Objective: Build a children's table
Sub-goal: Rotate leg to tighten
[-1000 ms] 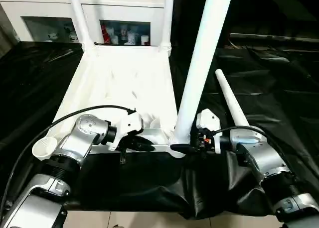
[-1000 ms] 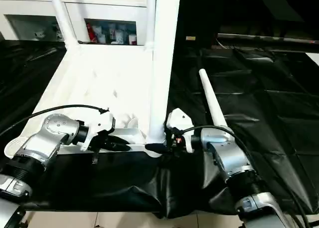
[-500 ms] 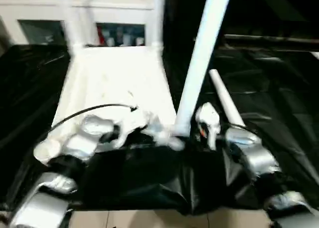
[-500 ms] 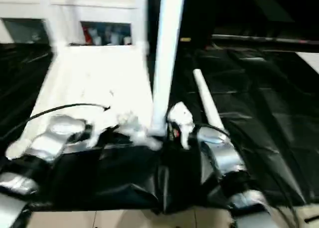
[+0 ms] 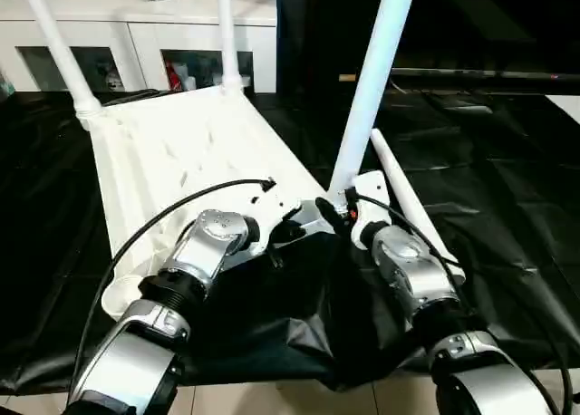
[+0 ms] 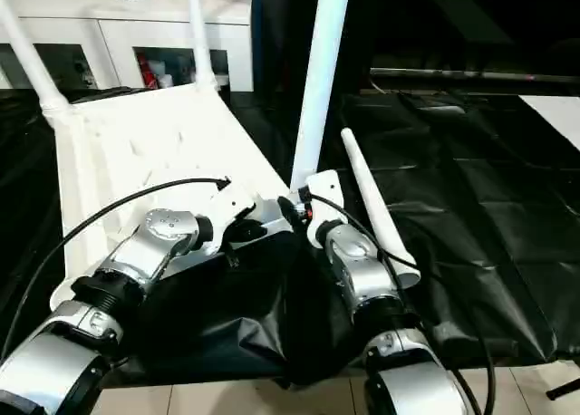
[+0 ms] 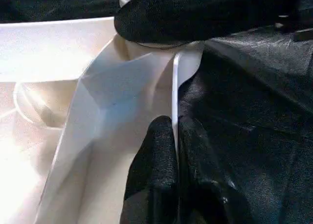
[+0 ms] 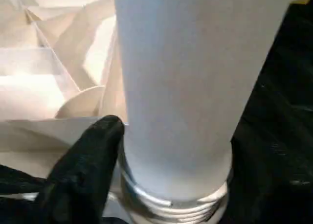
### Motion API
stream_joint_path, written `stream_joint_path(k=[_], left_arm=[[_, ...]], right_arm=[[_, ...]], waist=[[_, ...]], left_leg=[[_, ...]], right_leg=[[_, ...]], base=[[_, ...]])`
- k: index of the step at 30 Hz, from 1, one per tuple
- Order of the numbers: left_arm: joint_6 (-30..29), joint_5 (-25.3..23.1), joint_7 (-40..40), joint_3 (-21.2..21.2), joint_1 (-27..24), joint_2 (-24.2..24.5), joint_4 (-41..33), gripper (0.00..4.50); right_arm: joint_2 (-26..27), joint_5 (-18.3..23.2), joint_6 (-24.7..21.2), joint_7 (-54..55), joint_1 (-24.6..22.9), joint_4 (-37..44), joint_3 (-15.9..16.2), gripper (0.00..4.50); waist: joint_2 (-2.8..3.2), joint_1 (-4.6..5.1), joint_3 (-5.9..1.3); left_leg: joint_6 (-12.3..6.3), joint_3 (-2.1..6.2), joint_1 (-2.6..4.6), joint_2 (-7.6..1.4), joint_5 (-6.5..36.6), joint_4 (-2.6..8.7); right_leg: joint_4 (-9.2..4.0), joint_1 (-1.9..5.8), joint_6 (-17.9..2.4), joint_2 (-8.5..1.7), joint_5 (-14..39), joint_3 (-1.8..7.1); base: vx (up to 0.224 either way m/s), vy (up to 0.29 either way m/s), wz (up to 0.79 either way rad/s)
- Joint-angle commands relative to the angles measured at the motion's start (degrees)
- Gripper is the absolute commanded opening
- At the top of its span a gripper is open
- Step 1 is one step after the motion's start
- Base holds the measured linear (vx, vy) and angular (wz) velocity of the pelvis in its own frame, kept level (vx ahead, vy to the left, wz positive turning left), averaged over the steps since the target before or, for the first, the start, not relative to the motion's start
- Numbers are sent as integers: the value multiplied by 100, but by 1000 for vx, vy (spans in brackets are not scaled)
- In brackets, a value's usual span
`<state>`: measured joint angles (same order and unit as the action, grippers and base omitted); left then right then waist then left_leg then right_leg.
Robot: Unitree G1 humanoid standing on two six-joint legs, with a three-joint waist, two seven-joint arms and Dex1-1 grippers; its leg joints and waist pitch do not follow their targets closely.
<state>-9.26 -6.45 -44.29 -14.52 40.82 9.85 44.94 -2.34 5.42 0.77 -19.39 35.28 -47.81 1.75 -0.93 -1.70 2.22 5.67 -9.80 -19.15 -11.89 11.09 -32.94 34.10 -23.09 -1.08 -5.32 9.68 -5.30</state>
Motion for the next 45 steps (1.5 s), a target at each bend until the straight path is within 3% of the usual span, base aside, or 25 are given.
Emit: stream_joint_path(k=[1,4,6,7,8,9,12,15,18,22,26,35,39,41,42,43,44,45], left_arm=[[241,160,68,138,-68,-2,17,0],[464,205,-291,128,-148,178,-56,0],[892,303,-921,75,-301,443,-218,0],[978,440,-1361,54,-417,573,-392,0],[980,446,-1380,53,-422,578,-400,0],[965,512,-1650,15,-491,680,-526,0],[972,692,-2358,-85,-632,943,-795,0],[663,806,-2822,-120,-676,1123,-945,0],[620,808,-3047,-165,-707,1237,-997,0],[676,809,-3091,-119,-710,1236,-990,0],[662,810,-3106,-115,-719,1239,-1012,0],[620,831,-3160,-131,-729,1265,-1042,0],[629,741,-2820,-80,-697,1173,-930,0],[632,708,-2718,-67,-675,1145,-883,0],[589,607,-2374,-32,-598,1057,-733,0],[568,485,-1749,65,-428,848,-419,0],[568,485,-1749,65,-428,848,-419,0],[479,378,-1103,141,-251,610,-166,0]], right_arm=[[108,71,-66,-321,-74,-172,123,363],[-117,25,27,-769,-74,-4,210,390],[-499,85,-89,-1691,-192,425,396,390],[-749,145,-178,-2245,-310,722,520,390],[-760,147,-179,-2268,-315,734,525,390],[-962,177,-192,-2657,-413,941,630,390],[-1453,240,-204,-3561,-626,1406,872,390],[-1662,181,-183,-3942,-665,1538,994,390],[-1746,173,-240,-4169,-669,1660,1084,390],[-1715,217,-325,-4240,-657,1712,1091,390],[-1633,306,-377,-4307,-650,1716,1062,352],[-1590,293,-426,-4349,-701,1725,1058,282],[-1425,144,-430,-3556,-635,1367,866,275],[-1380,109,-431,-3360,-606,1269,820,274],[-1275,55,-463,-2948,-564,1085,730,274],[-1034,-13,-533,-2202,-521,790,577,274],[-1034,-13,-533,-2202,-521,790,577,273],[-698,7,-629,-1329,-478,508,359,273]], waist=[[-61,-30,-301],[-74,-35,-304],[-84,-64,-306],[-68,-64,-308],[-68,-64,-308],[-56,-77,-322],[-49,-92,-328],[-22,-140,-340],[-34,-173,-354],[-35,-199,-341],[-32,-198,-339],[-10,-203,-353],[-5,-190,-352],[-20,-149,-338],[-17,-141,-338],[-26,-102,-299],[-26,-102,-299],[-34,-74,-302]], left_leg=[[-395,-20,-97,-51,1262,357],[-420,-18,-109,-58,1209,357],[-508,-7,-137,-64,1127,359],[-557,-15,-119,-82,1096,357],[-557,-15,-119,-82,1096,357],[-555,-19,-102,-103,1006,358],[-611,-36,-91,-124,912,344],[-603,-45,-102,-135,772,334],[-633,-60,-118,-123,654,309],[-562,-56,-121,-121,721,317],[-485,-50,-122,-116,809,322],[-503,-49,-119,-116,667,311],[-441,-43,-117,-113,711,319],[-333,-36,-123,-94,853,328],[-316,-33,-125,-92,895,326],[-248,-40,-111,-75,1089,333],[-248,-40,-111,-75,1089,333],[-130,-26,-107,-57,1199,338]], right_leg=[[-493,280,-823,-271,2132,252],[-491,295,-811,-272,2167,248],[-482,341,-790,-279,2076,252],[-462,310,-862,-275,1907,267],[-462,310,-862,-275,1907,267],[-419,312,-1012,-268,1607,268],[-375,298,-1181,-264,1235,275],[-313,318,-1349,-262,875,275],[-282,321,-1410,-259,652,277],[-300,323,-1375,-263,781,273],[-321,323,-1290,-270,989,275],[-284,329,-1367,-261,698,274],[-294,328,-1336,-268,793,276],[-335,331,-1250,-269,1079,272],[-340,335,-1224,-273,1157,273],[-407,293,-1071,-262,1642,269],[-407,293,-1071,-262,1642,269],[-458,295,-857,-263,2202,256]], base=[[0,0,0],[0,0,0],[0,0,0],[0,0,0],[0,0,0],[0,0,0],[0,0,0],[0,0,0],[0,0,0],[0,0,0],[0,0,0],[0,0,0],[0,0,0],[0,0,0],[0,0,0],[0,0,0],[0,0,0],[0,0,0]])
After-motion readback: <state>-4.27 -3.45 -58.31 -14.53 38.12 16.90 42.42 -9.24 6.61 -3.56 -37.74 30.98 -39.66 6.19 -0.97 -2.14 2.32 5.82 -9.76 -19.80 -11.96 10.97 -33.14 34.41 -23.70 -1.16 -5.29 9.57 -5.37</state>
